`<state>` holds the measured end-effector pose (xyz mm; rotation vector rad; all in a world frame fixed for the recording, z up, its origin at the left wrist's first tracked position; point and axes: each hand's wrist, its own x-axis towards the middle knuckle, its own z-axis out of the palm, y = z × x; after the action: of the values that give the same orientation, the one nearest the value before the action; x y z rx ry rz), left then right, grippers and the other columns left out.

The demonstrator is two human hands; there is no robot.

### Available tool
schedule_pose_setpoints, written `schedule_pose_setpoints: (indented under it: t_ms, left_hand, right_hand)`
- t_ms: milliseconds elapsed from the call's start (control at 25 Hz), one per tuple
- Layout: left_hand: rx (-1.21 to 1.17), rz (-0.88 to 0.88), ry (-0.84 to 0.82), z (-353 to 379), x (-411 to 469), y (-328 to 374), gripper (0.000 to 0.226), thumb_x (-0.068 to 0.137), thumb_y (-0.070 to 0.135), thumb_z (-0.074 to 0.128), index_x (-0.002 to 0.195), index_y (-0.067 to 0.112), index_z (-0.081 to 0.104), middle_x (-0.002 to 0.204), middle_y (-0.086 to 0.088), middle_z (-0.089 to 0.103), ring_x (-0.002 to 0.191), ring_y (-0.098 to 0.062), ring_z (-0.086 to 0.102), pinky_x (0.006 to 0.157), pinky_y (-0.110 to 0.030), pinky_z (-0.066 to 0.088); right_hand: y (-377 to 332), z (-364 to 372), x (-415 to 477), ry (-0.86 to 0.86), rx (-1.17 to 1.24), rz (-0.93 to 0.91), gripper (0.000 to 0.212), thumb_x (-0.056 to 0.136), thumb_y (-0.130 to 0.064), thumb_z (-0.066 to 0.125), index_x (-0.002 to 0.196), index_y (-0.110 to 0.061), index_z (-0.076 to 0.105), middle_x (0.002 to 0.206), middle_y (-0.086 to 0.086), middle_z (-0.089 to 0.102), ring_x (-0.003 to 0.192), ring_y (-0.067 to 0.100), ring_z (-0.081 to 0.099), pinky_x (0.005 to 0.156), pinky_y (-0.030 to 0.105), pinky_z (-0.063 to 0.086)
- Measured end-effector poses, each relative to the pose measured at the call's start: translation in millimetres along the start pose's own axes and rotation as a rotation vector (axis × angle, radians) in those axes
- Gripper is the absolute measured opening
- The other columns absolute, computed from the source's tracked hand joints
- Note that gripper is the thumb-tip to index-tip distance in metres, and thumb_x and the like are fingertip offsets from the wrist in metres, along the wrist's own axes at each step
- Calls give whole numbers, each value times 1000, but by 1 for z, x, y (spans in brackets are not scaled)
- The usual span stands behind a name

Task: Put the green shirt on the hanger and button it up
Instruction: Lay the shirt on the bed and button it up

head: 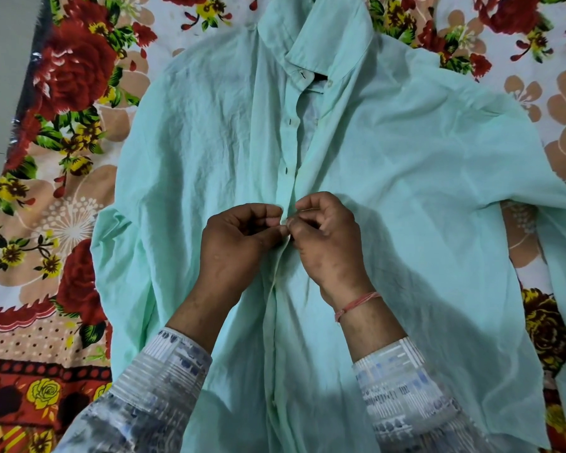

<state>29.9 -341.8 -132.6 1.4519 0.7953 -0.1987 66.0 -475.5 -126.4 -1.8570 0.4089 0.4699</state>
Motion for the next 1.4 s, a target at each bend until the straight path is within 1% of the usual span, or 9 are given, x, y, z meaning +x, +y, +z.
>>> schedule_pose_setpoints:
  t_ms: [160, 320, 440, 560, 720, 880, 1080, 1280, 1400]
  left_hand:
    - [20, 13, 26, 2, 1, 0, 22, 93, -3, 77, 95, 17, 84, 88, -8, 84, 82, -27, 80, 86, -44, 67]
    - [-27, -13, 13, 1, 4, -3, 17, 94, -4, 75, 107, 4, 81, 97, -16, 84, 98, -43, 79, 94, -55, 65]
    - [-57, -13, 5, 2, 1, -1, 16, 92, -3, 78, 107, 1, 81, 95, -18, 83, 90, -33, 82, 91, -50, 66]
    - [-67, -2, 16, 2, 1, -1, 14, 89, -2, 82, 103, 1, 82, 92, -17, 84, 89, -32, 82, 89, -48, 67]
    - [-54, 18, 33, 6, 0, -3, 18, 84, -4, 85, 97, 9, 84, 90, -14, 84, 91, -39, 81, 88, -54, 67]
    - [-50, 31, 35, 7, -6, -8, 27, 81, -3, 88, 100, 16, 85, 93, -8, 85, 92, -30, 82, 89, -45, 66]
    - [-164, 0, 76, 5, -5, -4, 17, 92, -8, 76, 100, 6, 82, 83, -8, 83, 75, -17, 79, 74, -27, 64]
    - [-161, -29, 35, 4, 0, 0, 23, 84, -10, 83, 99, 7, 81, 88, -14, 82, 80, -22, 79, 79, -34, 67]
    - [-163, -26, 27, 3, 1, 0, 25, 86, -11, 81, 101, 10, 82, 89, -10, 83, 84, -19, 80, 79, -30, 66]
  right_hand:
    - [0, 4, -3, -75, 148, 2, 20, 95, -7, 69, 102, -21, 57, 95, 4, 78, 83, 11, 73, 79, 29, 58]
    - [-4, 11, -3, -73, 92, -42, 20, 98, -7, 64, 99, -25, 57, 93, -1, 75, 75, 1, 67, 77, 25, 55]
    - [-4, 9, -2, -51, 54, -47, 19, 99, -5, 60, 98, -23, 67, 88, -9, 73, 79, -3, 70, 80, 24, 59]
    - [-4, 3, -3, -40, -10, -69, 9, 94, -12, 71, 99, -18, 76, 88, -11, 77, 84, -2, 73, 83, 23, 60]
    - [-1, -2, 0, -15, -6, 3, 11, 84, -24, 85, 95, -22, 81, 88, -7, 82, 87, 7, 78, 87, 35, 65]
    - [5, 3, 3, 46, 38, 53, 8, 80, -24, 82, 87, -23, 80, 83, -3, 81, 83, 16, 80, 83, 46, 67]
    - [5, 5, 2, 74, -62, -26, 10, 88, -17, 80, 96, -22, 78, 88, -6, 80, 84, 4, 77, 86, 32, 65]
    - [4, 4, -1, 56, -73, -135, 14, 90, -8, 75, 93, -16, 65, 80, -7, 75, 74, -1, 72, 70, 15, 54]
    - [7, 2, 2, 23, -31, -125, 20, 90, -10, 73, 88, -15, 54, 76, 5, 71, 72, 24, 69, 68, 38, 59]
